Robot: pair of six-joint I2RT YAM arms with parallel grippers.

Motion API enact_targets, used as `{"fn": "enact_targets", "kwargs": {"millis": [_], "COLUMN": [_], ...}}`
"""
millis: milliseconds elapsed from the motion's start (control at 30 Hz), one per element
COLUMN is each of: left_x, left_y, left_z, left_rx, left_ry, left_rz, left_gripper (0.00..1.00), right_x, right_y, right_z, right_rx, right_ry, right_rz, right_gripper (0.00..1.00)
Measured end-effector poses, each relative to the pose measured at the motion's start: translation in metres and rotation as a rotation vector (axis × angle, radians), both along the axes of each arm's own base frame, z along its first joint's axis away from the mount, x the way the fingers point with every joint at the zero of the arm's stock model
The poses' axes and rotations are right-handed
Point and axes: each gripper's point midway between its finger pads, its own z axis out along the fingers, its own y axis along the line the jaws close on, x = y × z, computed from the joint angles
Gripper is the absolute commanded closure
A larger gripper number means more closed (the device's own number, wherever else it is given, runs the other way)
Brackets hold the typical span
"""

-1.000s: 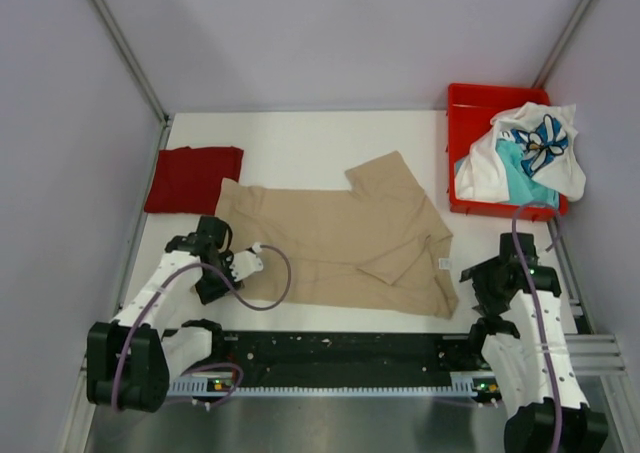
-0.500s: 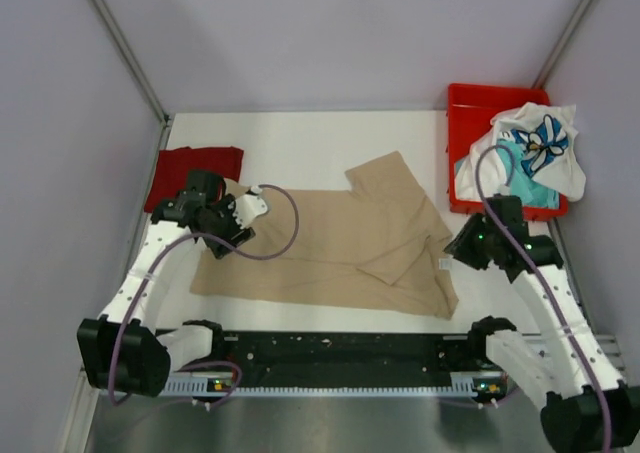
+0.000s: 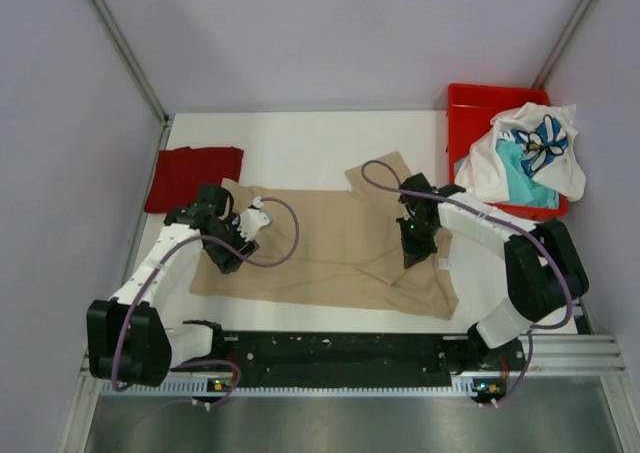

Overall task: Fold and stack the t-shirts
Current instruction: Fold the flattened tshirt in 1/3 of the way

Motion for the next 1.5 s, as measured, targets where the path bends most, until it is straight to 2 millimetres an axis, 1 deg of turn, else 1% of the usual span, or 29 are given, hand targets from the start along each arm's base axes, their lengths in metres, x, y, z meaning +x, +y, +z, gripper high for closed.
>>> {"fn": "enact_targets", "kwargs": {"millis": [167, 300, 400, 533, 633, 700, 800, 900, 933, 1000, 1033, 1067, 1100, 1133, 1167, 1200, 1233, 1267, 1300, 1367, 1433, 1467, 1500], "left_x": [-0.001, -0.002, -0.008, -0.014, -0.016, -0.016, -0.015, -0.015, -0.015, -0.011, -0.007, -0.001, 0.007, 0.014, 0.017, 0.017, 0.015, 0.014, 0.011, 0.003, -0.01, -0.018, -0.024], "left_y": [0.0, 0.003, 0.007, 0.012, 0.016, 0.017, 0.017, 0.017, 0.016, 0.007, -0.001, -0.013, -0.03, -0.053, -0.082, -0.107, -0.144, -0.175, -0.198, -0.25, -0.287, -0.302, -0.311], "left_z": [-0.005, -0.012, -0.022, -0.035, -0.041, -0.042, -0.041, -0.041, -0.039, -0.031, -0.025, -0.015, -0.004, 0.01, 0.023, 0.034, 0.049, 0.058, 0.063, 0.066, 0.056, 0.049, 0.042], "left_rx": [-0.002, 0.011, 0.03, 0.058, 0.078, 0.082, 0.086, 0.086, 0.078, 0.043, 0.02, -0.01, -0.04, -0.073, -0.111, -0.145, -0.19, -0.23, -0.259, -0.31, -0.342, -0.356, -0.365], "left_ry": [0.001, 0.003, 0.018, 0.04, 0.056, 0.056, 0.05, 0.051, 0.055, 0.049, 0.037, 0.014, -0.02, -0.059, -0.1, -0.125, -0.153, -0.171, -0.178, -0.184, -0.158, -0.134, -0.109], "left_rz": [0.011, 0.016, 0.024, 0.036, 0.045, 0.048, 0.052, 0.051, 0.047, 0.026, 0.005, -0.031, -0.087, -0.164, -0.258, -0.337, -0.446, -0.527, -0.585, -0.712, -0.803, -0.84, -0.864], "left_gripper": [0.37, 0.36, 0.36, 0.36, 0.36, 0.36, 0.36, 0.36, 0.36, 0.36, 0.36, 0.38, 0.4, 0.44, 0.47, 0.48, 0.47, 0.48, 0.48, 0.47, 0.45, 0.45, 0.44], "right_x": [-0.006, -0.009, -0.009, -0.01, 0.003, 0.018, 0.046, 0.074, 0.081, 0.095, 0.101, 0.105, 0.109, 0.112, 0.111, 0.108, 0.101, 0.089, 0.075, 0.046, 0.018, 0.004, -0.006], "right_y": [0.0, 0.0, 0.003, 0.0, 0.004, 0.011, 0.026, 0.04, 0.044, 0.05, 0.053, 0.056, 0.058, 0.059, 0.057, 0.055, 0.05, 0.042, 0.031, 0.009, -0.009, -0.016, -0.022], "right_z": [-0.02, -0.025, -0.029, -0.035, -0.029, -0.021, -0.01, -0.01, -0.01, -0.008, -0.003, 0.002, 0.01, 0.018, 0.026, 0.033, 0.041, 0.047, 0.051, 0.048, 0.033, 0.022, 0.013], "right_rx": [-0.054, -0.081, -0.094, -0.127, -0.13, -0.113, -0.083, -0.075, -0.074, -0.071, -0.064, -0.057, -0.045, -0.031, -0.018, -0.003, 0.022, 0.041, 0.052, 0.059, 0.054, 0.05, 0.052], "right_ry": [0.081, 0.102, 0.117, 0.142, 0.103, 0.06, -0.005, -0.04, -0.047, -0.068, -0.086, -0.102, -0.125, -0.148, -0.164, -0.179, -0.195, -0.2, -0.199, -0.177, -0.126, -0.094, -0.07], "right_rz": [0.053, 0.083, 0.099, 0.109, 0.109, 0.111, 0.13, 0.162, 0.17, 0.186, 0.191, 0.196, 0.201, 0.198, 0.192, 0.187, 0.176, 0.161, 0.139, 0.094, 0.04, 0.012, -0.015], "right_gripper": [1.0, 1.0, 1.0, 1.0, 1.0, 1.0, 1.0, 1.0, 1.0, 1.0, 1.0, 1.0, 1.0, 1.0, 1.0, 1.0, 1.0, 1.0, 1.0, 1.0, 1.0, 1.0, 1.0]}}
